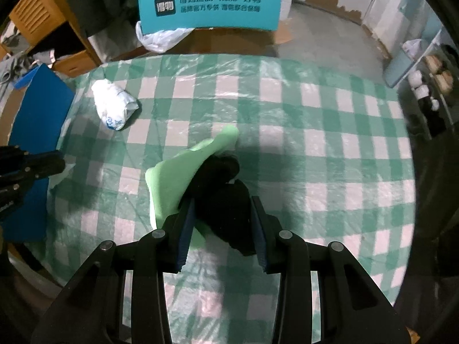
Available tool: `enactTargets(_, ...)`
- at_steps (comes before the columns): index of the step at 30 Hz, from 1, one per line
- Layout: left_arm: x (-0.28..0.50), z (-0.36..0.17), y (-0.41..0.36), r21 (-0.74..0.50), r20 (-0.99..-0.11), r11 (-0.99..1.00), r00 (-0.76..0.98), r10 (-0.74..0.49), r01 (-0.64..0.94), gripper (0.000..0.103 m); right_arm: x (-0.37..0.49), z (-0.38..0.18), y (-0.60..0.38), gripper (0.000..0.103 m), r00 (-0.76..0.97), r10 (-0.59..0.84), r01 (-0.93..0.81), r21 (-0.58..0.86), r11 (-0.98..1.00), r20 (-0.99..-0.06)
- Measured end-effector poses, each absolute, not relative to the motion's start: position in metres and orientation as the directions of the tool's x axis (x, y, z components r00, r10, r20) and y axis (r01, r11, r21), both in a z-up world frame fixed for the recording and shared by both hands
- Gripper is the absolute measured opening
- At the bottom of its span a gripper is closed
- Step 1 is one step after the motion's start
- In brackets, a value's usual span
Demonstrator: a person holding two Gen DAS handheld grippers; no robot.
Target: Organize soft objects
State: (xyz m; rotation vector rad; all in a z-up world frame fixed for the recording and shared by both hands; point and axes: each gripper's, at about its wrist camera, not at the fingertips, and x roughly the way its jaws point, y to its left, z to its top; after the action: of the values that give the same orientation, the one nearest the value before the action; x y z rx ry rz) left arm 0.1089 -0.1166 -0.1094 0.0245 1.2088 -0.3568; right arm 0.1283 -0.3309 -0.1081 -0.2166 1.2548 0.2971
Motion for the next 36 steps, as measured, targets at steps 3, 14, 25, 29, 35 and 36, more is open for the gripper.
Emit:
enactTargets(3, 0.105, -0.106, -0.118, -0.165, -0.916, 0.943, 0.311, -0.255, 0.287, 0.007, 0.119, -0.114, -0.328, 0.036, 0.306, -0.048, -0.358, -0.161, 0.92, -0.951)
enactTargets(14, 0.094, -0.104, -0.13, -0.146, -0.918, 0.941, 0.312, -0.244, 0.306, 0.007, 0.113, -0.164, -0.378, 0.036, 0.19, -0.152, -0.26, -0.199, 0.945, -0.97)
enactTargets(25, 0.089, -0.095, -0.132, -0.148, -0.914, 0.942, 0.321, -0.247, 0.301, 0.007, 0.1, -0.122, -0.389, 0.036, 0.279, -0.044, -0.213, -0.106, 0.971, -0.959)
enactTargets(29, 0.086, -0.087, -0.129, -0.15, -0.908, 0.945, 0.337, -0.247, 0.29, 0.007, 0.094, -0.106, -0.383, 0.036, 0.311, -0.012, -0.217, -0.083, 0.973, -0.95)
enactTargets(35, 0.079, -0.073, -0.123, -0.152, -0.899, 0.949, 0.36, -0.248, 0.276, 0.007, 0.085, -0.079, -0.372, 0.036, 0.362, 0.049, -0.238, -0.041, 0.97, -0.931)
enactTargets(36, 0.077, -0.071, -0.122, -0.152, -0.898, 0.949, 0.362, -0.249, 0.274, 0.007, 0.084, -0.075, -0.37, 0.036, 0.37, 0.055, -0.243, -0.039, 0.969, -0.927)
